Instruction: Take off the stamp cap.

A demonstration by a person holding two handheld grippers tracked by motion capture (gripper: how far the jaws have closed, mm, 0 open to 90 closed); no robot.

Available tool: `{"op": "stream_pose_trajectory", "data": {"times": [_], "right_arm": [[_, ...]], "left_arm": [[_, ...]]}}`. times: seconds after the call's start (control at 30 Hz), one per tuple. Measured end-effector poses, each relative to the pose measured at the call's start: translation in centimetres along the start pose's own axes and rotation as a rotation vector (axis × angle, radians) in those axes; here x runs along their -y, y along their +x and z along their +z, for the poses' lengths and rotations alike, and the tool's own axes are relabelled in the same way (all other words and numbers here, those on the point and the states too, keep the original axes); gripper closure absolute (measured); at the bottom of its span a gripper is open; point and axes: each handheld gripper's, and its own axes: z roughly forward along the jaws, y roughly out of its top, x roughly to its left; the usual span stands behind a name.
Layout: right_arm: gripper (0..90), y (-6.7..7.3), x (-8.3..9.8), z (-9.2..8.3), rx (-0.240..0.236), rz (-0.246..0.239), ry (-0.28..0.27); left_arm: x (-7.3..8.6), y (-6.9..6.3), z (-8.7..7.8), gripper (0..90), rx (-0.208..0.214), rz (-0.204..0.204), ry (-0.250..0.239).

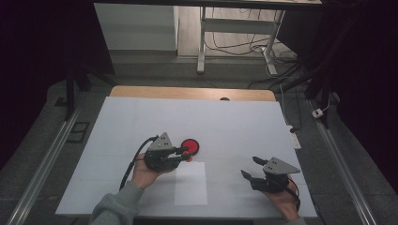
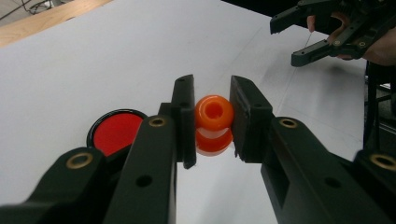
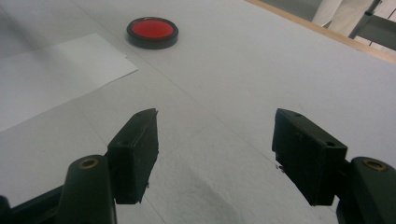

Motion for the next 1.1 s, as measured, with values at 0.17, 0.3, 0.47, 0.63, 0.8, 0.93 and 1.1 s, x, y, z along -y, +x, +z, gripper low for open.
{"op": "stream_pose_trajectory", "data": {"times": [0.17, 0.3, 0.47, 0.63, 0.8, 0.93, 1.1], "right_arm": [[31.9, 0.4, -0.5, -0.1, -0.002, -0.001, -0.018], [32.3, 0.7, -0.6, 0.1, -0.013, -0.001, -0.02], [32.8, 1.0, -0.9, 0.5, -0.026, -0.001, -0.015], [33.2, 1.5, -1.1, 0.9, -0.049, -0.003, -0.019], [33.4, 2.0, -1.3, 1.3, -0.067, -0.005, -0.019], [33.7, 2.3, -1.4, 1.4, -0.079, -0.006, -0.025], [33.7, 2.6, -1.5, 1.8, -0.087, -0.006, -0.02]], "left_arm": [[0.0, 0.1, 0.0, 72.1, 0.001, -0.002, 0.001], [0.0, 0.0, 0.1, 72.1, 0.001, 0.003, 0.007], [0.0, 0.0, 0.1, 72.1, 0.003, 0.004, 0.008], [0.0, 0.0, 0.1, 72.1, 0.003, 0.002, 0.009], [0.1, 0.0, 0.2, 72.1, 0.001, 0.002, 0.01], [0.1, 0.0, 0.3, 72.1, 0.001, 0.001, 0.013], [0.1, 0.0, 0.4, 72.1, 0.003, 0.0, 0.015]]}}
